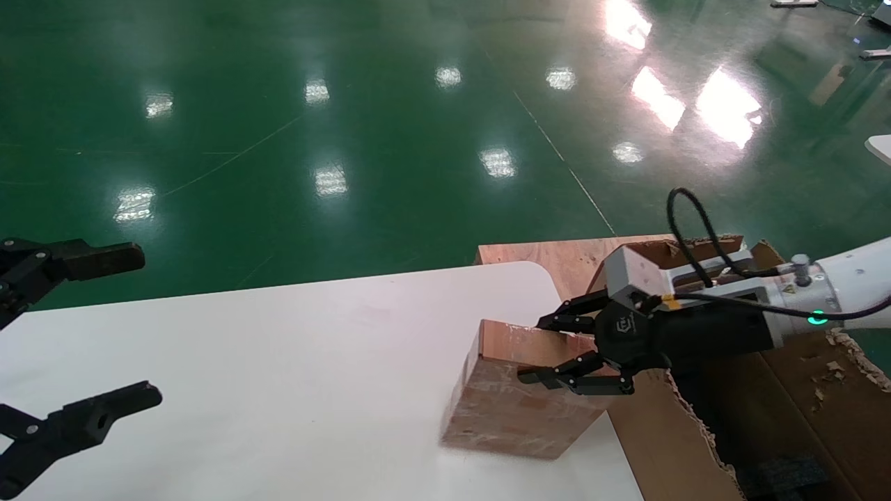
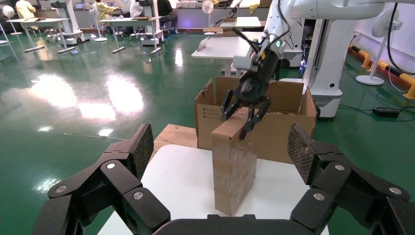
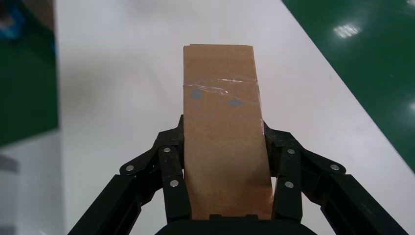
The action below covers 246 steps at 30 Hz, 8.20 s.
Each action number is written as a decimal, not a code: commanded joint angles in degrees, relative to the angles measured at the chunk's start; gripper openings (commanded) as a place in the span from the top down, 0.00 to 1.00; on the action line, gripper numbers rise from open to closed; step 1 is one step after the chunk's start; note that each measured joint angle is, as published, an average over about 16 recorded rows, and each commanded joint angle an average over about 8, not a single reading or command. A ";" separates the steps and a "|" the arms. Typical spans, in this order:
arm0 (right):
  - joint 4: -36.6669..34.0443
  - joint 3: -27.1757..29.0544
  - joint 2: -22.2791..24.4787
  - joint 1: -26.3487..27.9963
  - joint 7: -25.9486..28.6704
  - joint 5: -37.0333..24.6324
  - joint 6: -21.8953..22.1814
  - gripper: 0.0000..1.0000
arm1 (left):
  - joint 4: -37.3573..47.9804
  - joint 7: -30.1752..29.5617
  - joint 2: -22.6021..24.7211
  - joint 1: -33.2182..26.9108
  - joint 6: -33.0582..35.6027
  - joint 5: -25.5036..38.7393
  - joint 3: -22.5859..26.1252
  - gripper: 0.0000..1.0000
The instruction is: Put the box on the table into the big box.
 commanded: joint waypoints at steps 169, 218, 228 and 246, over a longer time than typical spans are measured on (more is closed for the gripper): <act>9.62 -100.28 39.57 70.17 11.17 24.14 52.53 0.00 | 0.02 0.01 -0.01 0.01 -0.02 -0.01 0.00 0.00; 41.12 -83.34 26.57 68.42 3.93 22.60 54.05 0.00 | 0.02 0.01 -0.01 0.02 -0.03 -0.03 0.00 0.00; 41.10 -82.46 25.87 67.63 3.82 22.34 53.95 0.00 | 0.03 0.02 -0.02 0.02 -0.03 -0.04 0.00 0.00; 39.85 -48.60 17.41 42.43 7.81 18.35 41.16 0.00 | 0.03 0.02 -0.02 0.02 -0.03 -0.04 0.00 0.00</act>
